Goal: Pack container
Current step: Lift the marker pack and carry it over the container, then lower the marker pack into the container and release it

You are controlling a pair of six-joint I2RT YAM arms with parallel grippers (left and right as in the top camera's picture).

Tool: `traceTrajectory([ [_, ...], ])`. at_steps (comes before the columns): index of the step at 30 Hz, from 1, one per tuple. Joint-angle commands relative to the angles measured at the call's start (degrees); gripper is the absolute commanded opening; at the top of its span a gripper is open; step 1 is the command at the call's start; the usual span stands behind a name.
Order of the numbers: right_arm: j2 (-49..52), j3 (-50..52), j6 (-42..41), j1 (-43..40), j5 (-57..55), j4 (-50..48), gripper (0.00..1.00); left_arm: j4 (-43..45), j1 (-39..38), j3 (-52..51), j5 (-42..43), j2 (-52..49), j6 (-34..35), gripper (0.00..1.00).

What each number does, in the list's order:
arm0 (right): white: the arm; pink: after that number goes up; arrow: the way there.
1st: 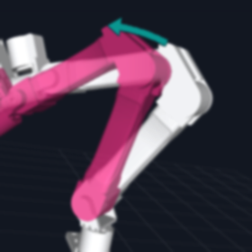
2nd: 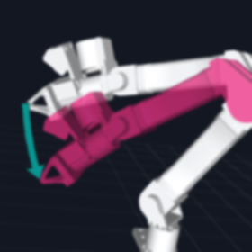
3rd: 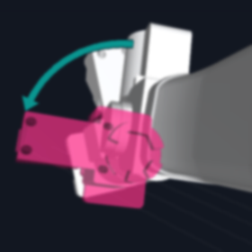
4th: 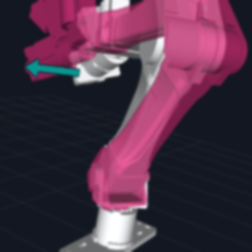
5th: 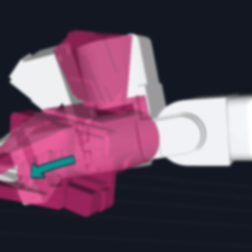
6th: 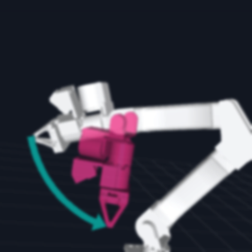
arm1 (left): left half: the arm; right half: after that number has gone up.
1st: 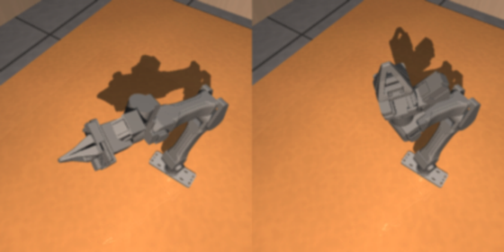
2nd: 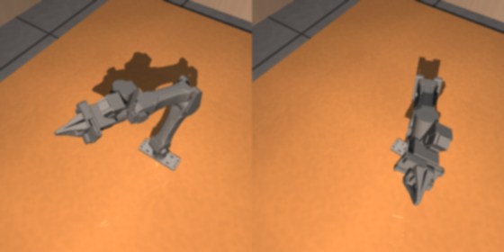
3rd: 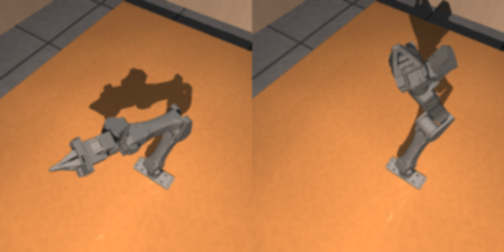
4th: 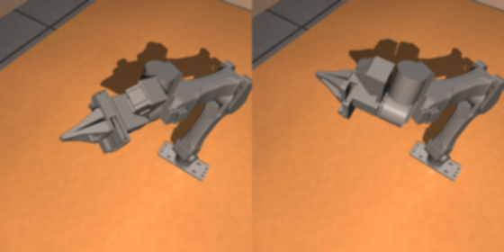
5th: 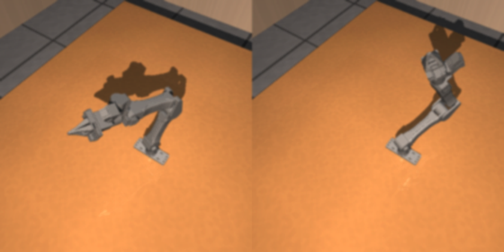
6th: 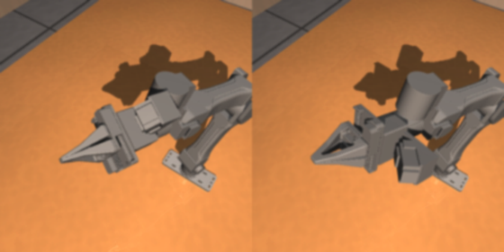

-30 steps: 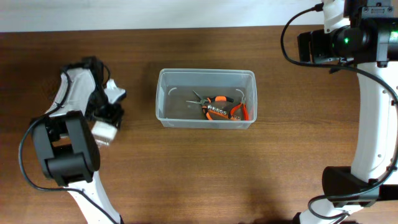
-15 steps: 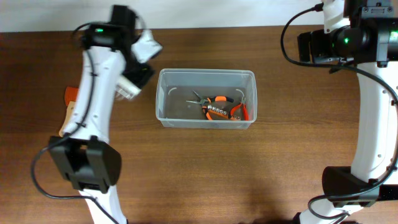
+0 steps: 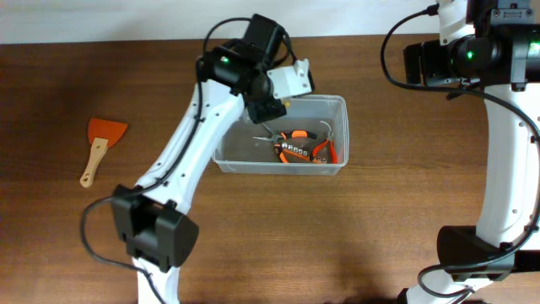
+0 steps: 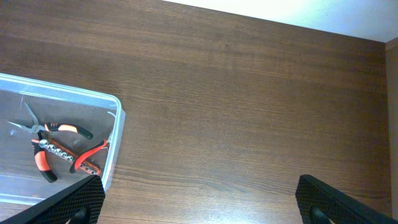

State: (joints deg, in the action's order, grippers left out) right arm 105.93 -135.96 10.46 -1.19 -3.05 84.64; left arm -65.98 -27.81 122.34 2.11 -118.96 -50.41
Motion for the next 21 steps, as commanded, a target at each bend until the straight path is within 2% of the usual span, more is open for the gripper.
traceTrajectory([
  [1,0.2,-0.2,-0.5,-0.4,-0.7,0.0,0.99,-1.2,0.4,0.4,1.6,-6.8,-1.7,0.06],
  [16,0.2,-0.2,-0.5,-0.4,-0.7,0.2,0.99,-1.7,2.5,0.3,1.6,-15.3,-1.3,0.08],
  [17,0.2,-0.2,-0.5,-0.4,-0.7,0.2,0.99,-1.7,2.5,0.3,1.6,-15.8,-1.3,0.10],
  [21,0.2,-0.2,-0.5,-0.4,-0.7,0.2,0.99,-1.6,2.5,-0.3,1.6,-16.2,-1.3,0.31],
])
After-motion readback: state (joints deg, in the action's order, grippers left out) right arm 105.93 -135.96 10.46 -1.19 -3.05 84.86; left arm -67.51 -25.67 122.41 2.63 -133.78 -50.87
